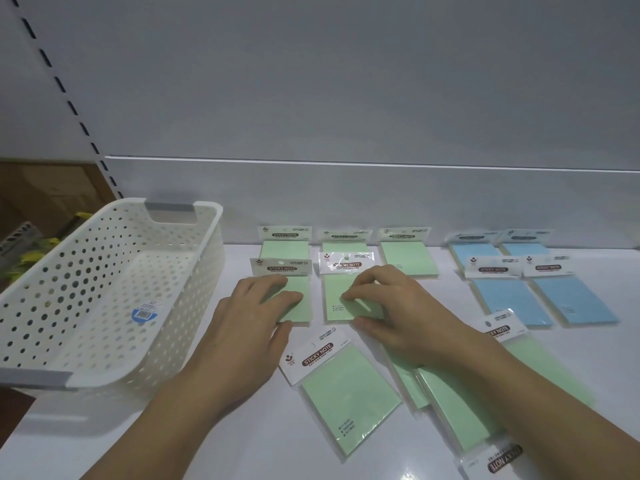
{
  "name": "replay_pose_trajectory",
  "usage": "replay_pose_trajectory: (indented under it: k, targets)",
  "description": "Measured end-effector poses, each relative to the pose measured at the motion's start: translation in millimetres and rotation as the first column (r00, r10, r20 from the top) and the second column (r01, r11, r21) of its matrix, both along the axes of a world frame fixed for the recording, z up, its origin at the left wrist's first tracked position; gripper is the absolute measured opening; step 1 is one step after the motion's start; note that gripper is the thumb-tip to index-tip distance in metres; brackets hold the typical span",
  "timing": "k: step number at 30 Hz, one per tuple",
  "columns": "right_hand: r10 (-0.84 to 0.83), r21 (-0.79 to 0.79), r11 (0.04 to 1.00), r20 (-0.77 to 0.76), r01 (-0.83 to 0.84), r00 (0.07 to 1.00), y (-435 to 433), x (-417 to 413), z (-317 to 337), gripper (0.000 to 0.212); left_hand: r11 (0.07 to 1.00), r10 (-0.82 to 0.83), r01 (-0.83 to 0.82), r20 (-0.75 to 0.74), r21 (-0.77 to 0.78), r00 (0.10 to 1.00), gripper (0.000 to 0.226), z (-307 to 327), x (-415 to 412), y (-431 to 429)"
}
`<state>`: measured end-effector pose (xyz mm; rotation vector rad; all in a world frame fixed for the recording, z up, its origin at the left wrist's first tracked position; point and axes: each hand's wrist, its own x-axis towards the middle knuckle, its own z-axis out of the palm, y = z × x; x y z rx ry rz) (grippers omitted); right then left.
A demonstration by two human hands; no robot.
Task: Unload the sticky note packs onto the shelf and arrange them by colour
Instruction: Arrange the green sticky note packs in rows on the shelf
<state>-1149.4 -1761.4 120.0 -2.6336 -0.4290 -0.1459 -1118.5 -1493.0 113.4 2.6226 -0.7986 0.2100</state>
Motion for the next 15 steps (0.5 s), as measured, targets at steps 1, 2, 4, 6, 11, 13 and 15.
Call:
replay_pose_trajectory:
  k: [1, 2, 4, 6, 11, 13, 15]
  targets:
    - [-0.003, -0.004, 1.0, -0.004, 0.003, 1.0, 0.3, 0.3, -0.3, 0.031, 1.0, -0.004, 0.004, 0.0, -0.002, 1.0, 0.042, -0.4, 0.4, 0.2]
    - [-0.002, -0.012, 1.0, -0.006, 0.002, 1.0, 0.4, 0.7, -0.5, 0.031, 1.0, -0.007, 0.007, 0.0, -0.005, 1.0, 0.042, -0.5, 0.7, 0.4]
    - [0.008, -0.04, 0.999, -0.002, -0.008, 1.0, 0.3, 1.2, -0.1, 0.03, 1.0, -0.011, 0.01, -0.005, -0.012, 1.0, 0.042, -0.2, 0.8, 0.6]
    - [0.015, -0.055, 0.998, 0.005, -0.015, 1.0, 1.1, 1.4, 1.5, 0.029, 1.0, -0.014, 0.013, -0.012, -0.019, 1.0, 0.042, 0.8, 0.9, 1.1]
    - [0.018, -0.038, 0.999, 0.002, -0.018, 1.0, 2.2, 0.3, 3.2, 0.029, 0.999, -0.022, 0.021, -0.02, -0.025, 1.0, 0.041, 2.8, 0.9, 1.0]
    - [0.018, -0.014, 1.0, -0.004, -0.018, 1.0, 2.3, 1.0, 4.4, 0.03, 0.999, -0.024, 0.024, -0.018, -0.033, 1.0, 0.041, 3.6, 1.1, 0.8]
    - [0.019, -0.012, 1.0, -0.025, -0.019, 1.0, 3.1, 1.4, 7.3, 0.033, 0.999, -0.028, 0.027, -0.023, -0.036, 0.999, 0.041, 4.7, 0.3, 1.2]
